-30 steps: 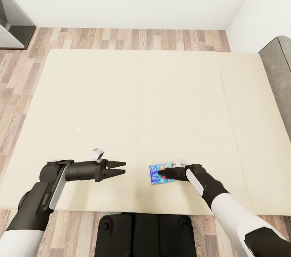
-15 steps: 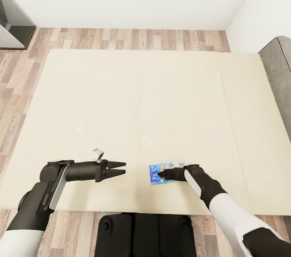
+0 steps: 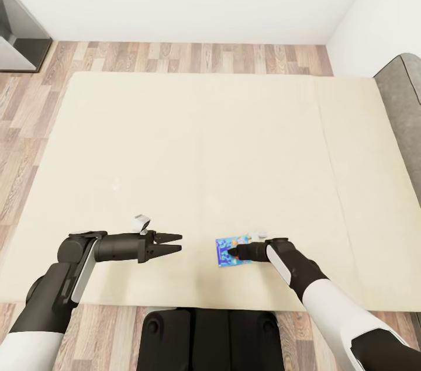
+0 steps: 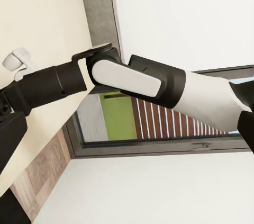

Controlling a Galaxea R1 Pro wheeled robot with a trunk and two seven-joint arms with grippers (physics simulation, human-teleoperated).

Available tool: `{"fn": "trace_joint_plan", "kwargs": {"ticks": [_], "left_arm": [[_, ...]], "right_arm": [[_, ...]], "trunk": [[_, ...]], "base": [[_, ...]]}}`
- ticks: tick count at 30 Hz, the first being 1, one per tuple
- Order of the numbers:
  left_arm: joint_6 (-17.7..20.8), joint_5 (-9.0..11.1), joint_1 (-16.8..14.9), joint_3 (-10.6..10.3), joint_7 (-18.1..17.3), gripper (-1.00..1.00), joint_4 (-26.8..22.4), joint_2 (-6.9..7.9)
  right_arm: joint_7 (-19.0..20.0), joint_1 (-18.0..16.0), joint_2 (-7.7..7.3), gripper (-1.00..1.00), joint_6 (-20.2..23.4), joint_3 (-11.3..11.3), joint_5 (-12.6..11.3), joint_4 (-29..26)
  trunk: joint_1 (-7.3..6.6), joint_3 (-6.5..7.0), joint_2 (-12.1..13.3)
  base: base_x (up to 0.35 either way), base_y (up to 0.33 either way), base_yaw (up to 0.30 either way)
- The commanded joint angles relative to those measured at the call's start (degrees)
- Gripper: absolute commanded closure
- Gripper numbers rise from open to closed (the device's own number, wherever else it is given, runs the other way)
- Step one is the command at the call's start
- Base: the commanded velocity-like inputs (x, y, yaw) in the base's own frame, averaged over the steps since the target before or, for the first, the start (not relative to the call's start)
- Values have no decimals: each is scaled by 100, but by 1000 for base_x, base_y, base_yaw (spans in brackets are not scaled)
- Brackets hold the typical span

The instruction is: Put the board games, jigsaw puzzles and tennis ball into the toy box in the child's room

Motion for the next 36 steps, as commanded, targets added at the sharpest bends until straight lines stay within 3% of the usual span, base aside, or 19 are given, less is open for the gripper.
{"fn": "trace_joint_plan", "kwargs": {"ticks": [1, 12, 13, 36], "left_arm": [[60, 7, -1, -1, -15, -100, 0, 2], [60, 5, -1, -1, -15, -100, -1, 2], [60, 5, -1, -1, -15, -100, 0, 2], [60, 5, -1, -1, -15, -100, 1, 2]], "right_arm": [[15, -2, -1, -100, 22, 1, -16, -5], [15, -2, -1, -100, 22, -2, -371, -5], [15, -4, -1, -100, 22, -2, -515, -5], [15, -2, -1, -100, 22, -2, -515, -5]], "trunk": [[4, 1, -8], [4, 24, -8], [4, 24, -8], [4, 25, -8]], "base": [[0, 0, 0], [0, 0, 0], [0, 0, 0], [0, 0, 0]]}}
